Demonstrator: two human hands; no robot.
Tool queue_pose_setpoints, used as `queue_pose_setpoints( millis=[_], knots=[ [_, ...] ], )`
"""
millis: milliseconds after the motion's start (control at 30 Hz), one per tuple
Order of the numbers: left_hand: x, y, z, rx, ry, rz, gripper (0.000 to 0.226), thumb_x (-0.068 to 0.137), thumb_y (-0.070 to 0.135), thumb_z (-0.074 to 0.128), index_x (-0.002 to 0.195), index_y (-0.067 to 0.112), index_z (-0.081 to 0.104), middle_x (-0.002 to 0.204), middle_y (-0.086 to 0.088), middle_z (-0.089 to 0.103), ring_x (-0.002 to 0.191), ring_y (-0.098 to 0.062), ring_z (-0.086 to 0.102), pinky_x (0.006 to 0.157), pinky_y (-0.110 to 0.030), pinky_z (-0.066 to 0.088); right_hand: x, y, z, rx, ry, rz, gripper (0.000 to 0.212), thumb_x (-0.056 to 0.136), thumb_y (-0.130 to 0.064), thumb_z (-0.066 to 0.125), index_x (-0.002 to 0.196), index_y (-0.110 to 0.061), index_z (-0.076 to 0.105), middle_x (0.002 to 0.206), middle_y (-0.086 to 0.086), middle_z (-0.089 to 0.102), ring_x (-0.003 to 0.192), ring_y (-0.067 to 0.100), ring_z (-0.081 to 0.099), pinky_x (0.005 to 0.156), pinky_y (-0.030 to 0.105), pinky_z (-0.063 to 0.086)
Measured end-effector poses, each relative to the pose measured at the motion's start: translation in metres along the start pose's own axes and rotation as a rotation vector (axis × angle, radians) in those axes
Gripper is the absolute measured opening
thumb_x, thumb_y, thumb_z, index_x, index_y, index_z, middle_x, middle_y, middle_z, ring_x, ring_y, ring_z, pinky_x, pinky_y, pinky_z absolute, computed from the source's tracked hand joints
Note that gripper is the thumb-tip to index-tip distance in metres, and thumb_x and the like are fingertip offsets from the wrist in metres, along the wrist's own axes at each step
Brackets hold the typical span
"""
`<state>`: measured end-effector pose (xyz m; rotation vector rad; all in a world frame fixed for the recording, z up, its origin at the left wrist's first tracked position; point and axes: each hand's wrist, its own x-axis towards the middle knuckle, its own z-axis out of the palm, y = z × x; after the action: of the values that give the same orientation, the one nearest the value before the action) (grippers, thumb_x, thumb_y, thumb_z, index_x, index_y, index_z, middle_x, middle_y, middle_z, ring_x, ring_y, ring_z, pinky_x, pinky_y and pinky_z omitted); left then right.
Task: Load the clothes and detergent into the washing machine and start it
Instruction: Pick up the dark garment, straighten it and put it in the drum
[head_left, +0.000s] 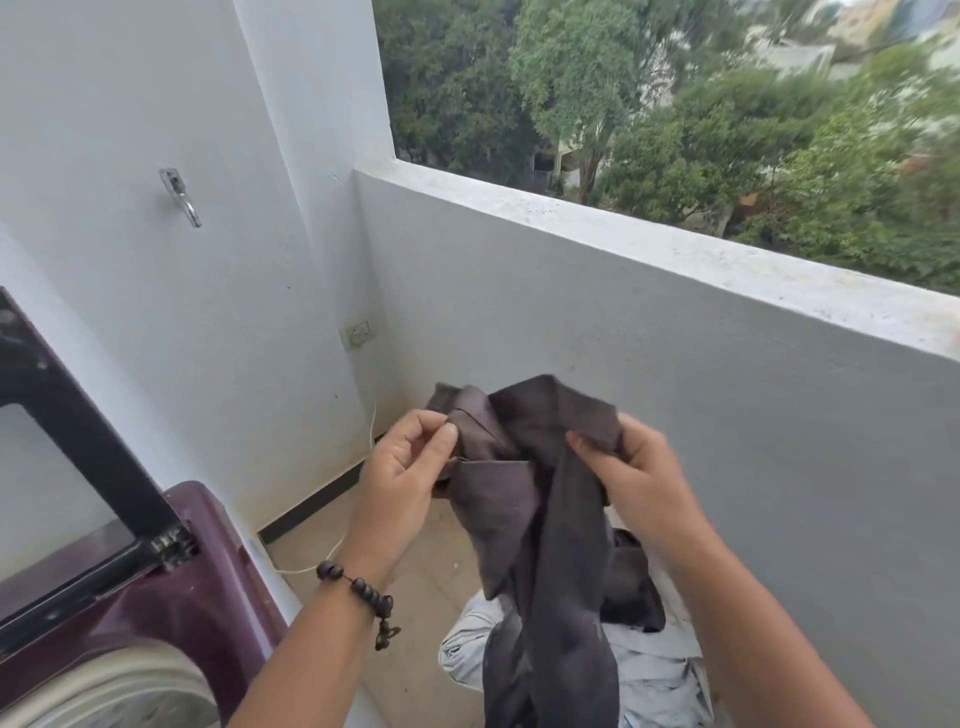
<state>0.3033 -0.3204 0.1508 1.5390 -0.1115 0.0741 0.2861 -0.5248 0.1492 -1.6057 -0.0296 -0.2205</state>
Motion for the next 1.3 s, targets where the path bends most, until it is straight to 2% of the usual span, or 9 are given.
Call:
queue_pose_setpoints(
  millis=[133,400,533,700,767,833,933,1133,1300],
  knots=[
    [0.010,0.003,-0.029,-0.120,0.262,-0.064,0.019,0.102,0.017,0.047,0.086,0.018,0.057,0.079,-0.003,0.061,0.067,-0.011,0.053,0.063,-0.030,0.042,0.011,-0.015,-0.045,0.070,0.246,-0.033,0.021,0.097,-0.002,0.054,0.092,-0.018,0.068,0.077,-0.011,0.073,0.073,0.008,0.064,0.071,0.029,0.055],
    [0.016,0.005,-0.024,-0.040,0.156,-0.131,0.017,0.102,0.028,0.047,0.097,0.016,0.058,0.086,-0.001,0.066,0.079,-0.015,0.059,0.070,-0.032,0.049,0.011,-0.035,-0.067,0.124,0.229,-0.101,0.036,0.097,0.006,0.048,0.087,-0.023,0.068,0.073,-0.012,0.069,0.068,0.006,0.062,0.063,0.022,0.054],
    [0.017,0.005,-0.014,0.055,0.000,-0.080,0.040,0.086,0.043,0.060,0.119,0.020,0.056,0.109,0.007,0.072,0.105,-0.007,0.066,0.087,-0.021,0.051,0.005,-0.037,-0.051,0.187,0.068,-0.094,0.046,0.096,0.008,0.046,0.080,-0.025,0.074,0.079,-0.007,0.068,0.075,0.008,0.060,0.071,0.025,0.050],
    [0.022,0.003,0.004,0.397,-0.425,-0.006,0.083,0.075,0.047,0.078,0.145,0.042,0.034,0.148,0.021,0.041,0.136,0.009,0.034,0.111,-0.027,0.027,0.000,-0.039,-0.029,0.155,-0.184,-0.087,0.035,0.093,0.005,0.051,0.080,-0.021,0.071,0.077,-0.007,0.067,0.074,0.007,0.062,0.071,0.019,0.049],
    [0.022,0.001,0.009,0.571,-0.507,0.000,0.069,0.078,0.041,0.079,0.138,0.040,0.045,0.134,0.017,0.055,0.123,0.006,0.047,0.103,-0.026,0.036,-0.002,-0.043,-0.027,0.163,-0.212,-0.086,0.027,0.086,-0.002,0.054,0.078,-0.022,0.071,0.077,-0.007,0.068,0.074,0.007,0.062,0.070,0.018,0.050],
    [0.021,-0.003,0.010,0.573,-0.455,0.059,0.027,0.082,0.031,0.077,0.107,0.028,0.068,0.097,0.004,0.072,0.083,0.004,0.061,0.079,-0.025,0.048,-0.002,-0.046,-0.030,0.164,-0.166,-0.089,0.022,0.083,-0.004,0.053,0.079,-0.019,0.069,0.076,-0.006,0.068,0.073,0.008,0.061,0.068,0.019,0.050],
    [0.019,-0.011,0.002,0.546,-0.378,0.087,0.010,0.086,0.028,0.074,0.080,0.023,0.068,0.071,0.010,0.066,0.055,0.004,0.051,0.062,-0.020,0.041,-0.001,-0.042,-0.042,0.183,-0.029,-0.088,0.034,0.090,0.008,0.048,0.079,-0.019,0.066,0.073,-0.006,0.065,0.070,0.009,0.058,0.066,0.024,0.045],
    [0.004,-0.013,0.013,0.656,-0.618,-0.049,0.029,0.084,0.050,0.070,0.107,0.035,0.064,0.108,0.019,0.067,0.099,0.004,0.063,0.089,-0.022,0.052,-0.006,-0.038,-0.039,0.150,-0.006,-0.061,0.040,0.094,0.012,0.043,0.080,-0.018,0.065,0.070,-0.007,0.062,0.067,0.008,0.056,0.062,0.023,0.044],
    [-0.001,-0.026,0.024,0.719,-0.518,0.030,0.022,0.087,0.043,0.069,0.100,0.027,0.067,0.102,0.015,0.070,0.095,0.004,0.064,0.092,-0.036,0.054,-0.006,-0.037,-0.041,0.157,0.016,-0.046,0.038,0.088,0.008,0.046,0.077,-0.022,0.067,0.072,-0.006,0.062,0.069,0.009,0.055,0.063,0.025,0.044]
  ],
)
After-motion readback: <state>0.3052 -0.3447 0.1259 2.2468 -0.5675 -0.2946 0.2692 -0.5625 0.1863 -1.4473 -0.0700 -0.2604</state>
